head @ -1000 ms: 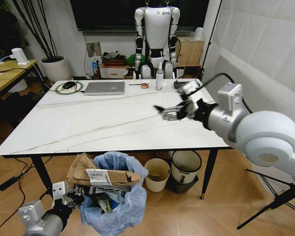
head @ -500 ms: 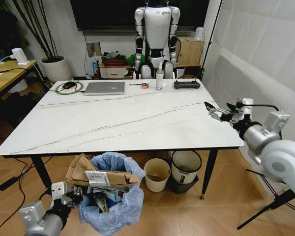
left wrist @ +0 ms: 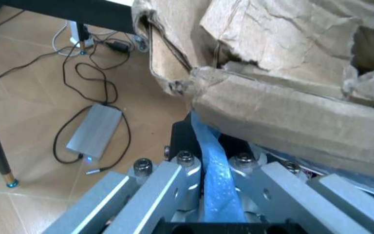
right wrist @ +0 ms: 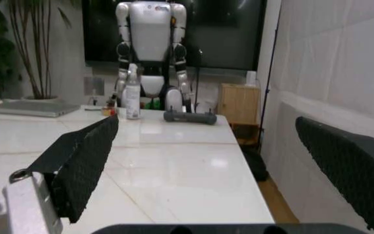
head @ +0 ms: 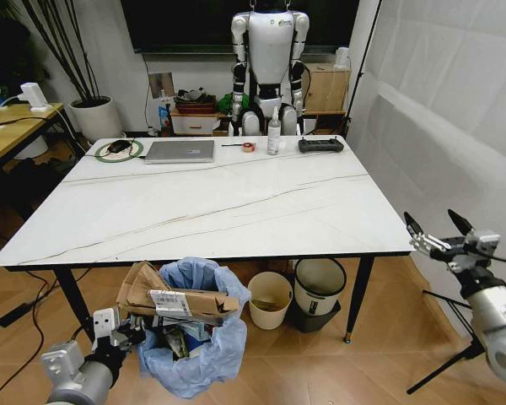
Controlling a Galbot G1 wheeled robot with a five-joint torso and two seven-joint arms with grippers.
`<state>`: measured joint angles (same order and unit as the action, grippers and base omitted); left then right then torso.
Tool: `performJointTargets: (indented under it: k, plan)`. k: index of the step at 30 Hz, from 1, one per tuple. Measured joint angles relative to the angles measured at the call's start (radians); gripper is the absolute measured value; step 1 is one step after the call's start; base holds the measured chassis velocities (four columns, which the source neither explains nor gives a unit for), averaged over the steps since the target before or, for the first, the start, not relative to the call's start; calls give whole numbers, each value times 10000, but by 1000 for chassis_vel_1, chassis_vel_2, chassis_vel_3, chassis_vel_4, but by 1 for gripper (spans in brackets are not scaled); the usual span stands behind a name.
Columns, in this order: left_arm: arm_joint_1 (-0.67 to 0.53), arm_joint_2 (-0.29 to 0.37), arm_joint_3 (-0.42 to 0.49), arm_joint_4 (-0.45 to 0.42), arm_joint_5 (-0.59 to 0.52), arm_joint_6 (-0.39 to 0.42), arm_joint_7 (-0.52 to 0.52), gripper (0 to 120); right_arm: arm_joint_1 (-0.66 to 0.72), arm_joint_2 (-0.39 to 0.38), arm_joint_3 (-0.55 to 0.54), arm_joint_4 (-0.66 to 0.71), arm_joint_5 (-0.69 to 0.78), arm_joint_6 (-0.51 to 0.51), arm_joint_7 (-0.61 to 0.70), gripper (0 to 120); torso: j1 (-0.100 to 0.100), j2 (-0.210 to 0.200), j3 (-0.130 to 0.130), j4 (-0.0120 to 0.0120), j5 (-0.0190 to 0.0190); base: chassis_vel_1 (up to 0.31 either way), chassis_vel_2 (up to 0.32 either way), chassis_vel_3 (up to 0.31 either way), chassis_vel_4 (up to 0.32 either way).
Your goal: Pick up the trash bin and place the trash from the table into it.
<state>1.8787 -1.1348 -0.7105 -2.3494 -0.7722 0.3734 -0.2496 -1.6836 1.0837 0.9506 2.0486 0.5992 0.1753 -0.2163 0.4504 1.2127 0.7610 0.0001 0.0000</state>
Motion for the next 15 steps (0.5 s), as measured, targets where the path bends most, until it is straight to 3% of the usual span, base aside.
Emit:
performJointTargets:
  k: [4,6,15]
  plan:
    - [104,-121,6,148,182,-181,307,0,-612,1110,41,-41,-385,240,-391,100,0,0,0,-1,-3,0,0,0,0]
    - [169,-150,10,199,242,-262,422,0,-691,1304,29,-131,-430,246,-514,100,-1,0,0,-3,0,0,0,0,0]
    - [239,-241,54,694,515,-638,552,0,-670,1384,-35,-183,-421,237,-585,100,0,0,1,1,-3,0,0,0,0]
